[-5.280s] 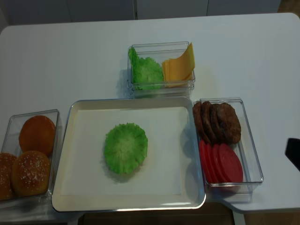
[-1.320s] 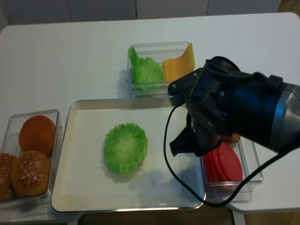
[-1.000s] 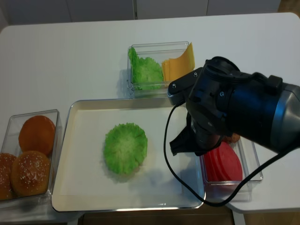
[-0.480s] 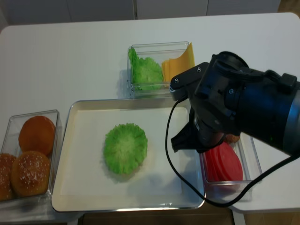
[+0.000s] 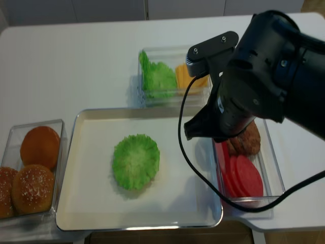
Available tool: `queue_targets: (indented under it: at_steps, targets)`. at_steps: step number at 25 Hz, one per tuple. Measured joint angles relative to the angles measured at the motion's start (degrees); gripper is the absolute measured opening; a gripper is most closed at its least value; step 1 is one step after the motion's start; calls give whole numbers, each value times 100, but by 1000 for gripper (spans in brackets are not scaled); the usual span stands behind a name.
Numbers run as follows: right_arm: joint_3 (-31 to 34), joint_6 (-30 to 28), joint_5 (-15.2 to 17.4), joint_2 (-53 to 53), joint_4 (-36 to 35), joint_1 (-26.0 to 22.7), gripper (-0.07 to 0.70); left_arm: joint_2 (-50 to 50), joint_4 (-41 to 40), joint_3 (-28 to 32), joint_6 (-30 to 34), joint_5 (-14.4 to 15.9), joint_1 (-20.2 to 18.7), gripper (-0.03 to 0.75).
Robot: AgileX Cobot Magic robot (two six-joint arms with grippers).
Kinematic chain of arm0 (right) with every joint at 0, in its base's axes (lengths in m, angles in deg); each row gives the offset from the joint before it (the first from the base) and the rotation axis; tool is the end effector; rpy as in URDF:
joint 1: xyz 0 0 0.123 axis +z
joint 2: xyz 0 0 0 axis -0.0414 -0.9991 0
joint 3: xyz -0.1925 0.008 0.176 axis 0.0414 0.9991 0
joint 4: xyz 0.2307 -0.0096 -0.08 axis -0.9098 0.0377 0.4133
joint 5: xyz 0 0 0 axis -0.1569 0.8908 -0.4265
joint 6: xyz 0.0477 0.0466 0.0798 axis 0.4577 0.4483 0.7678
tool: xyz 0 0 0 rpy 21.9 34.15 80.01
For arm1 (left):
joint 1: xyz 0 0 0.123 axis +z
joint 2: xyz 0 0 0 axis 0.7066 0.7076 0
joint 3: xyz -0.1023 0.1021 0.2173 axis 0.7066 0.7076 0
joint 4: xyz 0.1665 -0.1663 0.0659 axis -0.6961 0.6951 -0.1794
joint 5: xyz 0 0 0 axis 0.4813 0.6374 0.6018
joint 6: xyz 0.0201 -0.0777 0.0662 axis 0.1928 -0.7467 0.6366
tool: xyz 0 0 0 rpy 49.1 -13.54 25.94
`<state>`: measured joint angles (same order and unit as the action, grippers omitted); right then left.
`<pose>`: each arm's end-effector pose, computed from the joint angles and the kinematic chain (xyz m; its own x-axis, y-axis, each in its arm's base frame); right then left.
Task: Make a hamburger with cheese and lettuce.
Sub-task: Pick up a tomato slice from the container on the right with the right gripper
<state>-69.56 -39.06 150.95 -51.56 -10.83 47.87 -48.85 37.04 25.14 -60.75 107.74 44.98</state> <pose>0.2265 0.1907 0.2838 -0.8618 -0.3123 -0.3996 -0.2986 0.9493 -0.0979 0.0166 0.0011 0.2542 -0.5545 -0.0721 -0.8291 -0.0493 0.9973 -0.0537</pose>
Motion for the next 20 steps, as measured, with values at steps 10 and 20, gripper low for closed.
queue_targets:
  at_steps: [10, 20]
  targets:
    - [-672, -617, 144, -13, -95, 0, 45, 0, 0, 0, 0, 0, 0, 382]
    - [-1566, -1031, 351, -926, 154, 531, 45, 0, 0, 0, 0, 0, 0, 382]
